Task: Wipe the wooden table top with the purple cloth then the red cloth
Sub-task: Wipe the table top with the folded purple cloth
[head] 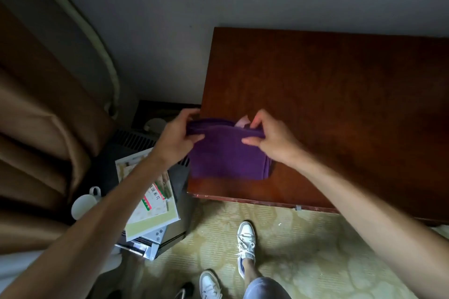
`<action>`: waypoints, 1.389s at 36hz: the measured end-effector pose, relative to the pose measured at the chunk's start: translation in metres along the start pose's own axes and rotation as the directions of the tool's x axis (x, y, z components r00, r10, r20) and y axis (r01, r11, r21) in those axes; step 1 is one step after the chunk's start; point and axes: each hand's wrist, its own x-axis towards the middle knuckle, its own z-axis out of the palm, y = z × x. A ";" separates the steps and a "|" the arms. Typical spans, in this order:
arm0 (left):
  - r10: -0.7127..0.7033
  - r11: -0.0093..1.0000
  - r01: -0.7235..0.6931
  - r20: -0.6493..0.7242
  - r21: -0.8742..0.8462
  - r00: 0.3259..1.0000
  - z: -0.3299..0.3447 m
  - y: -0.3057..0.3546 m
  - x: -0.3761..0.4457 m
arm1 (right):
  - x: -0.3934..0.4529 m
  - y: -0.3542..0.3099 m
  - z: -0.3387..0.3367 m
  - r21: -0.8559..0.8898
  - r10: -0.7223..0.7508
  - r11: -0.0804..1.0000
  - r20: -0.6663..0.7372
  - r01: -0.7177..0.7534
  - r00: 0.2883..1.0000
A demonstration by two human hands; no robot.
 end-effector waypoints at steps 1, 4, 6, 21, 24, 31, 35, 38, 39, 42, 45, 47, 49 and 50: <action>0.089 0.996 -0.088 -0.021 0.028 0.996 -0.010 0.007 -0.003 | -0.002 -0.005 -0.009 0.004 -0.053 0.999 -0.055 0.054 0.997; 0.352 0.907 -0.341 0.000 0.247 0.936 -0.026 0.016 -0.020 | -0.011 -0.009 -0.020 -0.070 -0.249 0.968 -0.141 0.241 0.958; 0.419 0.857 -0.404 0.024 0.321 0.908 -0.020 0.006 -0.030 | -0.015 -0.002 -0.012 -0.231 -0.395 0.907 -0.172 0.353 0.902; 0.302 0.839 -0.336 0.146 0.429 0.942 0.017 -0.088 -0.075 | 0.006 0.036 0.086 -0.498 -0.483 0.790 -0.148 0.357 0.863; 0.210 0.903 -0.189 -0.013 0.387 0.978 0.000 -0.097 -0.063 | 0.050 0.015 0.104 -0.488 -0.435 0.791 -0.023 0.370 0.900; 0.101 0.978 -0.064 -0.183 0.198 0.978 0.016 -0.122 -0.046 | 0.043 0.035 0.138 -0.633 -0.500 0.642 0.081 0.432 0.862; 0.117 0.978 -0.086 -0.162 0.188 0.980 0.027 -0.117 -0.040 | 0.010 0.047 0.148 -0.646 -0.552 0.571 0.155 0.507 0.819; 0.184 0.959 -0.157 -0.097 0.236 0.978 0.031 -0.108 -0.038 | 0.007 0.056 0.137 -0.642 -0.599 0.469 0.272 0.606 0.753; 0.215 0.947 -0.188 -0.077 0.259 0.974 0.032 -0.106 -0.035 | 0.011 0.058 0.131 -0.624 -0.617 0.439 0.313 0.646 0.722; 0.259 0.931 -0.222 -0.095 0.289 0.961 0.038 -0.104 -0.023 | 0.038 0.061 0.107 -0.532 -0.646 0.344 0.464 0.774 0.606; 0.276 0.932 -0.230 -0.138 0.280 0.951 0.048 -0.101 -0.004 | 0.080 0.063 0.086 -0.485 -0.657 0.278 0.534 0.829 0.532; 0.310 0.928 -0.253 -0.187 0.274 0.932 0.055 -0.096 0.010 | 0.116 0.060 0.070 -0.479 -0.659 0.303 0.519 0.824 0.544; 0.306 0.938 -0.246 -0.251 0.243 0.918 0.062 -0.089 0.024 | 0.159 0.059 0.053 -0.501 -0.654 0.354 0.471 0.790 0.592; 0.298 0.944 -0.239 -0.279 0.227 0.913 0.066 -0.086 0.031 | 0.182 0.057 0.043 -0.521 -0.648 0.384 0.435 0.762 0.625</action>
